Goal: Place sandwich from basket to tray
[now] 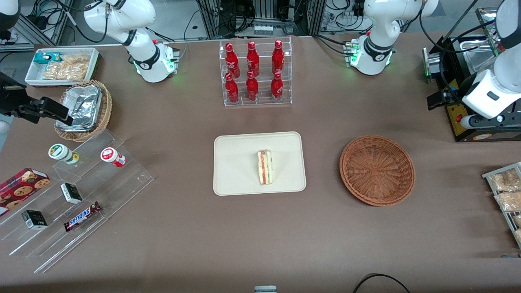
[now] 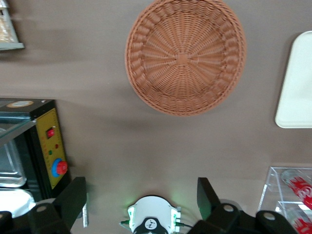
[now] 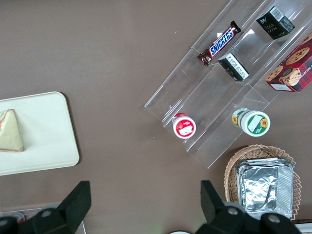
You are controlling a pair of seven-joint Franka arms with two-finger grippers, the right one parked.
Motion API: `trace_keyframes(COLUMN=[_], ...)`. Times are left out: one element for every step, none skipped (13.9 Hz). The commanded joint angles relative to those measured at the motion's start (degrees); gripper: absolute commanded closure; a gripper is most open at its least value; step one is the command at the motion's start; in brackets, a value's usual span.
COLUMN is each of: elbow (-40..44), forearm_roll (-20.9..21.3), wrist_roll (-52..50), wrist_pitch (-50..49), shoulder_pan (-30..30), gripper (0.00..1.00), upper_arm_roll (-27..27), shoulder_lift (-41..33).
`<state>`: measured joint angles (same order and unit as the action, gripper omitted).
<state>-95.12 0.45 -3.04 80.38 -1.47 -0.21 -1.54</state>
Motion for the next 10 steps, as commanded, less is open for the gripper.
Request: trace_keyframes(elbow=[1.86,2.83,4.06,4.59,4.60,4.51,3.99,3.46,3.28,3.36], forearm_roll=[-2.47,-2.47,-2.21,-2.20,-2.29,-2.20,-1.94,-1.59,-1.24,-0.37], wrist_roll=[3.30,3.21,3.13,3.13,3.04,2.52,2.51,2.68,2.77,2.69], wrist_pitch=[-1.54,-1.54,-1.54,-1.28,-1.02,-0.84,-0.14,1.08,1.36,1.36], shoulder_pan=[-0.91,-0.99,-0.99,-1.08,-1.52,-2.39,-2.49,-2.49,-2.49,-2.49], gripper=[0.00,0.00,0.00,0.00,0.00,0.00,0.00,0.00,0.00,0.00], upper_arm_roll=[2.84,2.84,2.76,2.58,2.58,2.58,2.58,2.58,2.58,2.41], shoulder_lift=[-0.83,-0.83,-0.74,-0.74,-0.74,-0.65,-0.39,-0.04,-0.04,-0.04])
